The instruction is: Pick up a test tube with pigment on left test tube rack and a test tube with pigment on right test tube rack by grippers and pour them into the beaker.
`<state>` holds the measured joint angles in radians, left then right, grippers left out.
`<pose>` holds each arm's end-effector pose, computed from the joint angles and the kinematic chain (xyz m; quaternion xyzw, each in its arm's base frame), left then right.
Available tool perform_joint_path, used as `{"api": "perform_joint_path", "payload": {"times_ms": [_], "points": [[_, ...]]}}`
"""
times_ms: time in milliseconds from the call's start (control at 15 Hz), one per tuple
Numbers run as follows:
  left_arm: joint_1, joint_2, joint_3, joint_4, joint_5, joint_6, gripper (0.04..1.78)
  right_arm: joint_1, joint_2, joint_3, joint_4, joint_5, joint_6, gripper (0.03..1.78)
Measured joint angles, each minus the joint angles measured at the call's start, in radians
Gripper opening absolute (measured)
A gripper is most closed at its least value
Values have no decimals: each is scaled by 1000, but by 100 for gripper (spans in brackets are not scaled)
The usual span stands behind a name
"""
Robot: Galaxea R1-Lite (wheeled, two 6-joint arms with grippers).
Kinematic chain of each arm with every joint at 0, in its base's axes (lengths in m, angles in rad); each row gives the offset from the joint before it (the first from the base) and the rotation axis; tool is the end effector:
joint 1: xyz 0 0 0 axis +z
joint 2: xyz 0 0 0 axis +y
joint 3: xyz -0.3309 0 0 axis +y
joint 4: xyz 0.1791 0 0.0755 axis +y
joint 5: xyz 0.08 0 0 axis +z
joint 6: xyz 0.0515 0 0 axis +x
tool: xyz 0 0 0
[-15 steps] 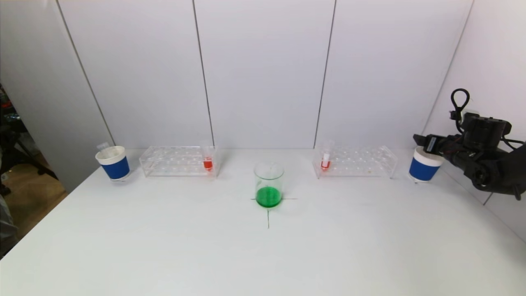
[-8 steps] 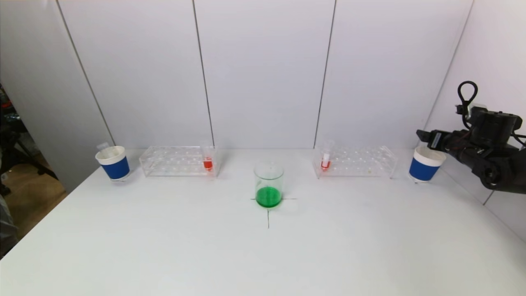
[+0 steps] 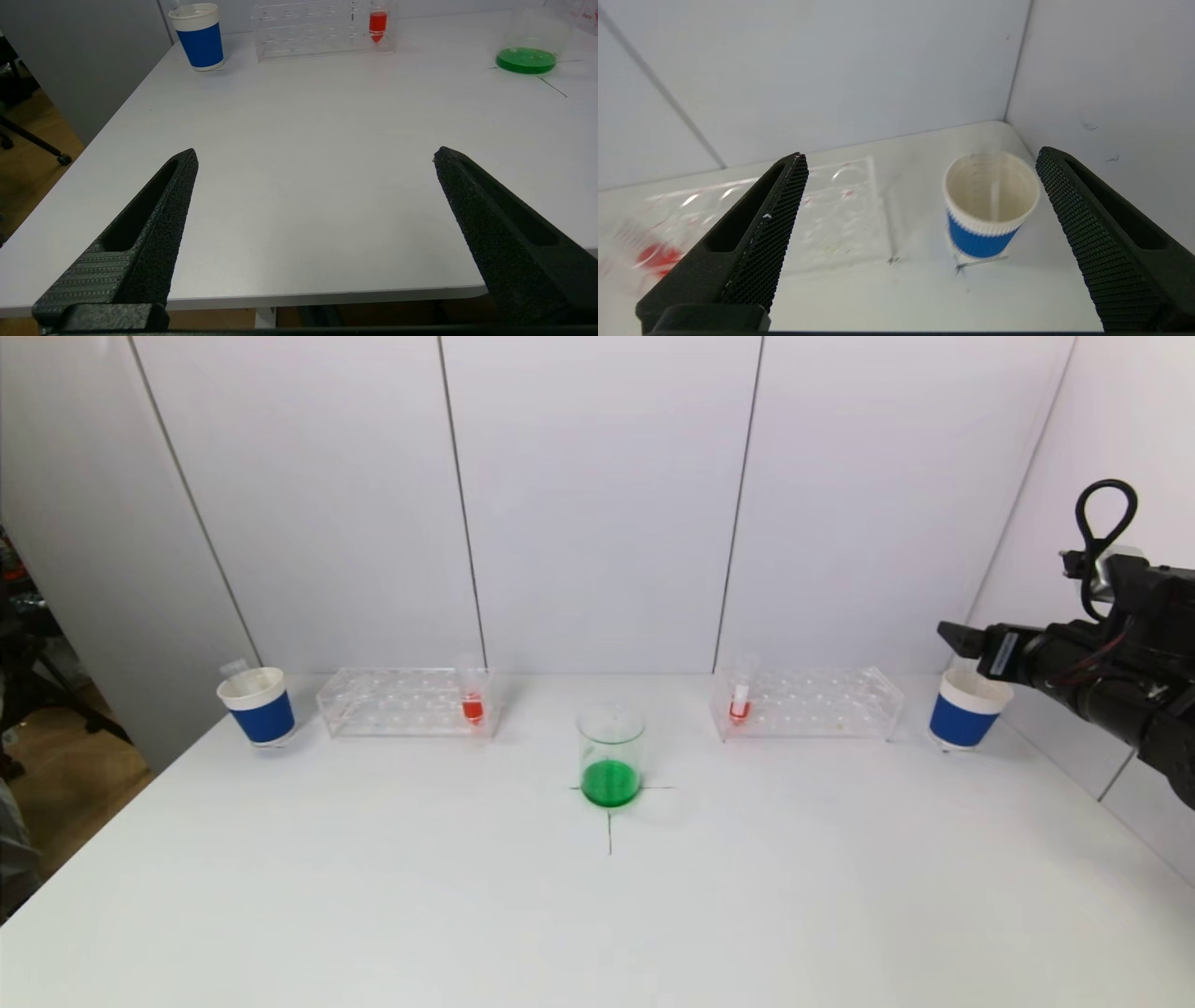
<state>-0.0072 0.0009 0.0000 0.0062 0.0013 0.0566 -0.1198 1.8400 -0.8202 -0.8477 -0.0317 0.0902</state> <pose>-0.0202 0.0002 0.0747 0.0283 0.0035 -0.0030 0.9996 0.3727 -0.0465 0.1834 0.0486 0.0824 -0.0792 0.9923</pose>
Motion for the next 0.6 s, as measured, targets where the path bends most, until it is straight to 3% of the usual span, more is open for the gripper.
{"api": "perform_joint_path", "payload": {"times_ms": [333,600], "points": [[0,0,0,0,0,0,176,130,-363,304,12,-5,2,177],[1,0,0,0,0,0,176,169,-635,535,21,-8,-2,177]]}}
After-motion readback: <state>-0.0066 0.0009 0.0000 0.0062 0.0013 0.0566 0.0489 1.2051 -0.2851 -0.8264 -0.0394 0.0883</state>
